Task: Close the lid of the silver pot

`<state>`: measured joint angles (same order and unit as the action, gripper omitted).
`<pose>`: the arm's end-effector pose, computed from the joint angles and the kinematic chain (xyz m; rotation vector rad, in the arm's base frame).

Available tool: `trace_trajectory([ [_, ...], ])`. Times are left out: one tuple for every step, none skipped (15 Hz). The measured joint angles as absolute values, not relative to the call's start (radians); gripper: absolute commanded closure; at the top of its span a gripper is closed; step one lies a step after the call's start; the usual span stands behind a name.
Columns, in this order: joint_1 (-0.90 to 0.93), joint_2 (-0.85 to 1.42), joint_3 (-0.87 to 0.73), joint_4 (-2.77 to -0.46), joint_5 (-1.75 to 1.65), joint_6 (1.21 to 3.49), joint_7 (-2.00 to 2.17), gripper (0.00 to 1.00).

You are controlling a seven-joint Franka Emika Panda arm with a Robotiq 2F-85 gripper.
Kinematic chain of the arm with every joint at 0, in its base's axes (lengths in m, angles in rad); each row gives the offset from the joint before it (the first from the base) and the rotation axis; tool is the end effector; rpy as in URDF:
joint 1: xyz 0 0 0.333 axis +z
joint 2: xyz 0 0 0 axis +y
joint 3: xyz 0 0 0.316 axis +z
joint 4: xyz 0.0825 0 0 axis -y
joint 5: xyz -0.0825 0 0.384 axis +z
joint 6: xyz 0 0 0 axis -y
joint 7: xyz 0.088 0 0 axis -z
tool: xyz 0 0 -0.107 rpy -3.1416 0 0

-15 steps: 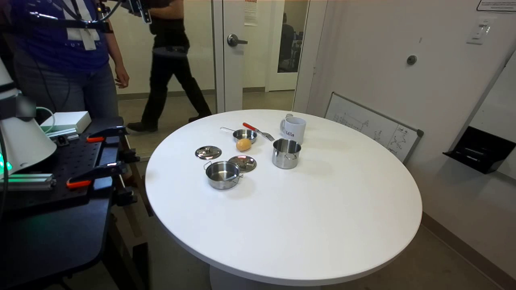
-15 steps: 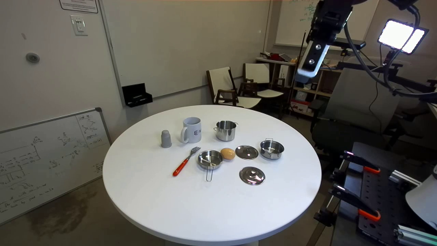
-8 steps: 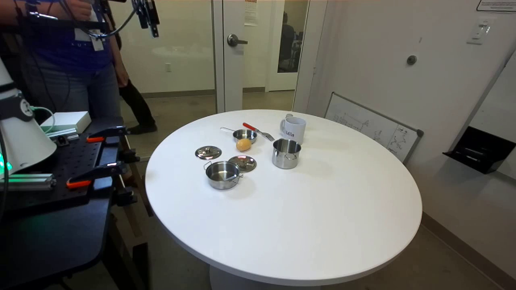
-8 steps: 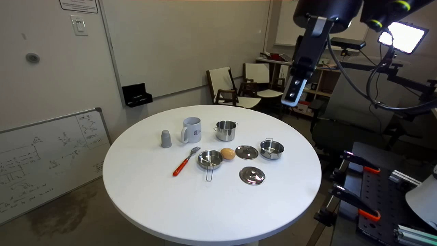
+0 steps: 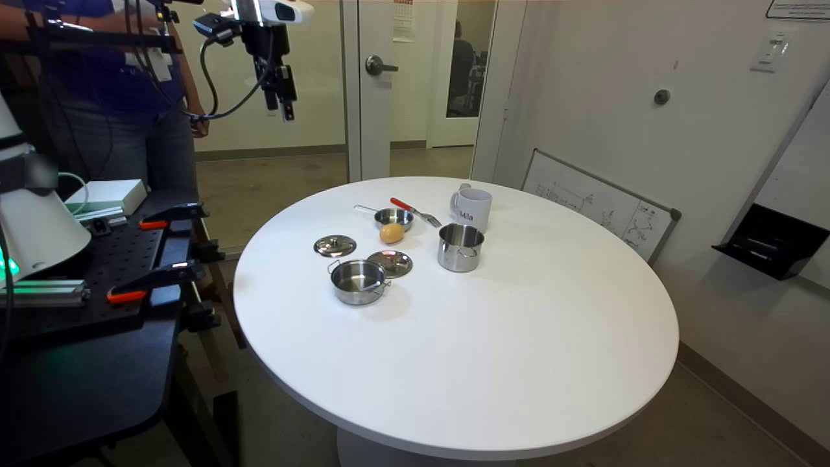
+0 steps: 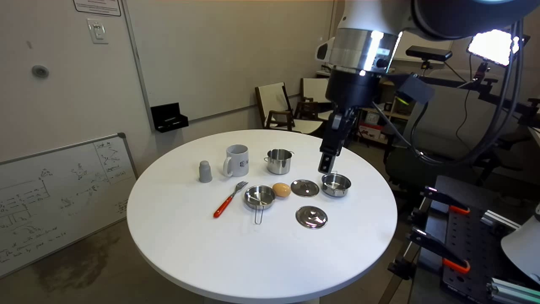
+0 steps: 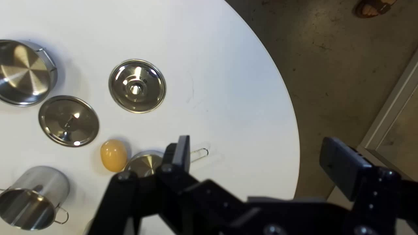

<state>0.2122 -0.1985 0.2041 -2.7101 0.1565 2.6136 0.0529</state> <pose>0.3771 0.1597 0.2983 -3.0510 -0.3527 -0.1339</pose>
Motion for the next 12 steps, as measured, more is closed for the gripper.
trace_trajectory([
  [0.21,-0.172,0.201,-2.704,0.156,2.619,0.052,0.0],
  [0.21,-0.165,0.201,-2.702,0.156,2.619,0.052,0.0],
  [0.212,-0.168,0.201,-2.703,0.156,2.619,0.052,0.0],
  [0.213,-0.174,0.201,-2.703,0.156,2.619,0.052,0.0],
  [0.213,-0.176,0.201,-2.703,0.156,2.618,0.052,0.0],
  [0.212,-0.176,0.201,-2.705,0.156,2.618,0.061,0.0],
  [0.208,-0.175,0.202,-2.711,0.152,2.624,0.089,0.0],
  [0.196,-0.169,0.203,-2.72,0.126,2.64,0.136,0.0],
  [0.175,-0.157,0.205,-2.733,0.078,2.673,0.2,0.0],
  [0.148,-0.136,0.206,-2.747,0.015,2.719,0.271,0.0],
  [0.115,-0.11,0.206,-2.759,-0.054,2.77,0.339,0.0],
  [0.079,-0.078,0.205,-2.767,-0.131,2.823,0.407,0.0],
])
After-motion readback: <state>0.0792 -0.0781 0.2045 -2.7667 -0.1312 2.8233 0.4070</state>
